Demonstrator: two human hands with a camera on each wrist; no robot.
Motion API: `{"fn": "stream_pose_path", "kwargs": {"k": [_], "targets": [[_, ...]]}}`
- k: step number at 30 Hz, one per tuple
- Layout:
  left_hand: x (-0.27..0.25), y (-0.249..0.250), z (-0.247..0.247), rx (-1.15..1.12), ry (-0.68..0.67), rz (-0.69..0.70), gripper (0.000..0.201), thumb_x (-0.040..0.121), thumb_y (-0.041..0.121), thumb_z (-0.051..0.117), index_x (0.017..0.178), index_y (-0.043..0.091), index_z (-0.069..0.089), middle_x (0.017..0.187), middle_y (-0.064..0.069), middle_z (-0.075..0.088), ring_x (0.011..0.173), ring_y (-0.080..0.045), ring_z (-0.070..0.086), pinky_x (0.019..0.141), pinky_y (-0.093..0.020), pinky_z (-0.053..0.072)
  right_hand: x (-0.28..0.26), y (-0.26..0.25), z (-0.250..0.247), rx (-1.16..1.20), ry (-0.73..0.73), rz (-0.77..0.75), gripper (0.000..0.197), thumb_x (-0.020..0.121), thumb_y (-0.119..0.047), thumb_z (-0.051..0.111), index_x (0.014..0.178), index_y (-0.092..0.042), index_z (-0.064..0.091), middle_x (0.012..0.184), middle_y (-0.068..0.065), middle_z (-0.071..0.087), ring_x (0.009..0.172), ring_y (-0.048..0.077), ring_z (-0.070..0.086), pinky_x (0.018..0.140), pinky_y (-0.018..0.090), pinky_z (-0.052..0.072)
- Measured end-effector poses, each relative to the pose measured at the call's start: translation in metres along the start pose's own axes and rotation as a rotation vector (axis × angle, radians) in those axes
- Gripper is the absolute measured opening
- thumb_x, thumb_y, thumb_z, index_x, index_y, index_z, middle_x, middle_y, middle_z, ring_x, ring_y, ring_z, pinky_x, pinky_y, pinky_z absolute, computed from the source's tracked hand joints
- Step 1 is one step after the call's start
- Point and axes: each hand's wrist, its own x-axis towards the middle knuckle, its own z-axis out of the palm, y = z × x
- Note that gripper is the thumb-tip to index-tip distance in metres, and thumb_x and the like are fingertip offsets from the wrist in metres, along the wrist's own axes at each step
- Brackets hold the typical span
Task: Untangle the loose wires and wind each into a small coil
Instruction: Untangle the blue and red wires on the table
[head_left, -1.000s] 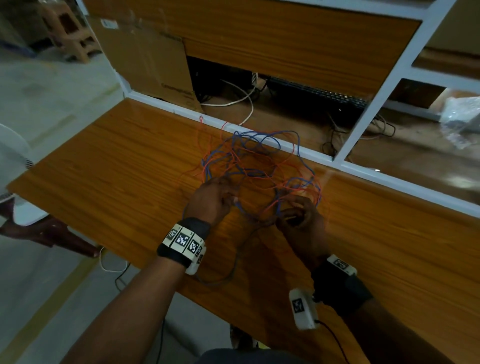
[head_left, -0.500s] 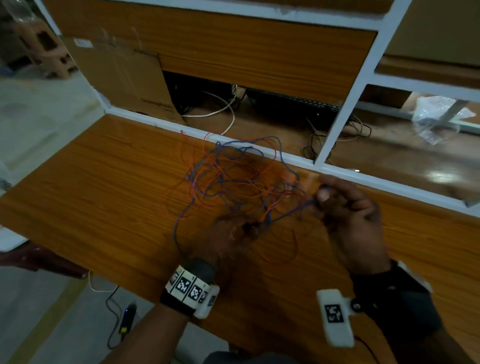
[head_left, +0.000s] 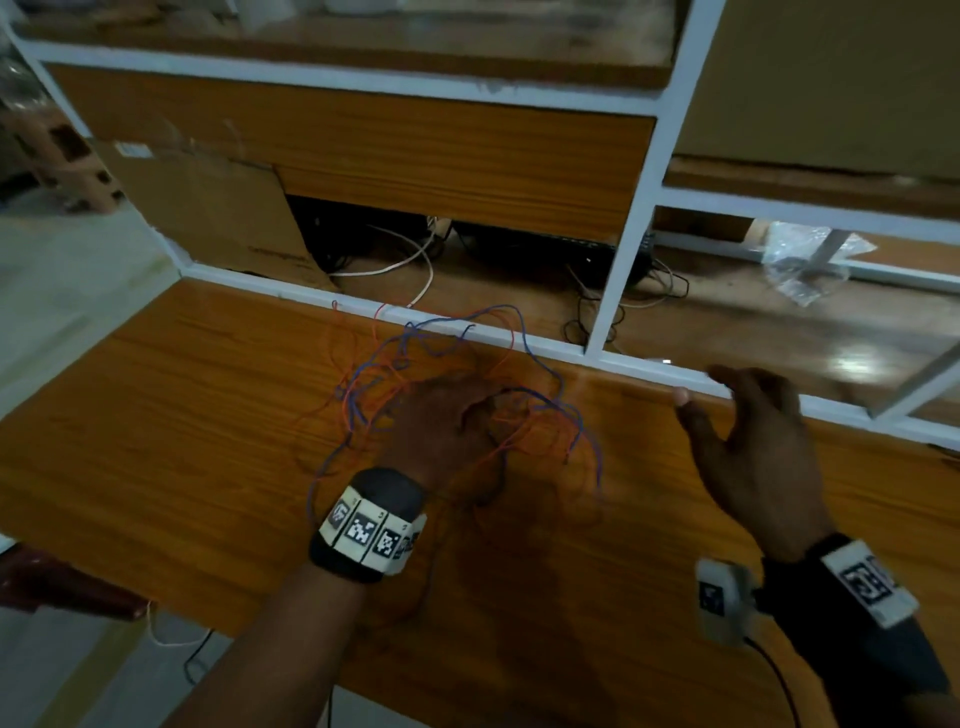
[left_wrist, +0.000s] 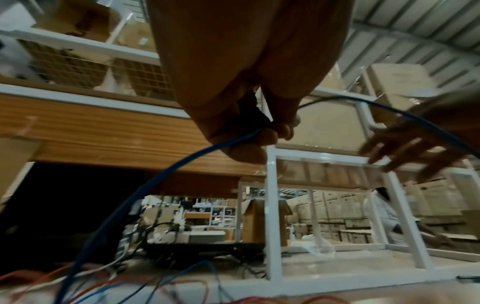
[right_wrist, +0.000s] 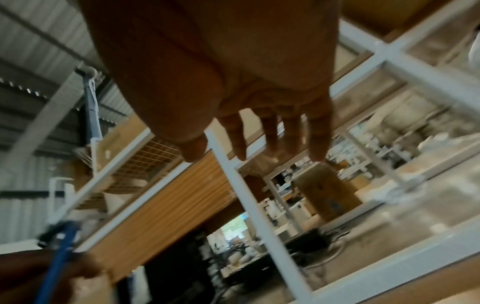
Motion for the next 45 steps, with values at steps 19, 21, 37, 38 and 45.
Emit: {"fn": "stream_pose_path", "kwargs": {"k": [19, 21, 37, 38, 45], "targets": [[-0.017, -0.043, -0.004, -0.306, -0.02, -0.324, 0.016, 0.069, 0.066, 0.074, 0.083, 0.059, 0.072, 0.088, 0.023, 0.074, 0.082, 0.008, 0.068, 0.073, -0.029, 0.059, 0.002, 0.053, -0.085, 0.312, 0.103, -0.029, 0.027, 0.105, -0.036, 0.055, 0.092, -0.021, 0.074, 0.058, 0.002, 0.06, 0.043, 0.01, 0.049, 0.045, 0.021, 0.037], [-0.016, -0.043, -0.005, -0.306, 0.003, -0.308, 0.016, 0.071, 0.067, 0.065, 0.087, 0.069, 0.067, 0.089, 0.023, 0.072, 0.083, 0.01, 0.067, 0.072, -0.024, 0.058, -0.002, 0.072, -0.079, 0.234, 0.047, 0.013, 0.025, 0.105, -0.031, 0.056, 0.089, -0.021, 0.074, 0.061, 0.001, 0.064, 0.049, 0.015, 0.056, 0.052, 0.031, 0.049], [0.004, 0.033, 0.041, -0.17, -0.226, -0.135, 0.019, 0.091, 0.037, 0.071, 0.103, 0.022, 0.077, 0.094, 0.009, 0.072, 0.087, -0.01, 0.065, 0.08, -0.017, 0.051, -0.01, -0.041, 0.044, 0.002, -0.429, -0.39, 0.025, 0.091, -0.028, 0.064, 0.115, -0.025, 0.069, 0.108, 0.007, 0.074, 0.101, 0.033, 0.068, 0.075, 0.041, 0.054], [0.005, 0.029, 0.042, -0.187, -0.206, -0.125, 0.021, 0.091, 0.04, 0.071, 0.102, 0.024, 0.077, 0.097, 0.006, 0.075, 0.09, -0.012, 0.068, 0.082, -0.024, 0.054, -0.006, -0.047, 0.054, 0.027, -0.435, -0.39, 0.022, 0.089, -0.023, 0.059, 0.107, -0.024, 0.071, 0.1, 0.007, 0.074, 0.093, 0.034, 0.069, 0.068, 0.039, 0.051], [-0.007, -0.043, 0.028, -0.168, -0.094, -0.305, 0.014, 0.091, 0.036, 0.069, 0.092, 0.05, 0.07, 0.071, 0.026, 0.068, 0.061, 0.003, 0.062, 0.055, -0.021, 0.044, 0.04, -0.038, 0.016, 0.118, -0.184, -0.369, 0.034, 0.096, -0.043, 0.043, 0.092, -0.026, 0.073, 0.075, -0.007, 0.072, 0.072, 0.017, 0.069, 0.067, 0.042, 0.056]]}}
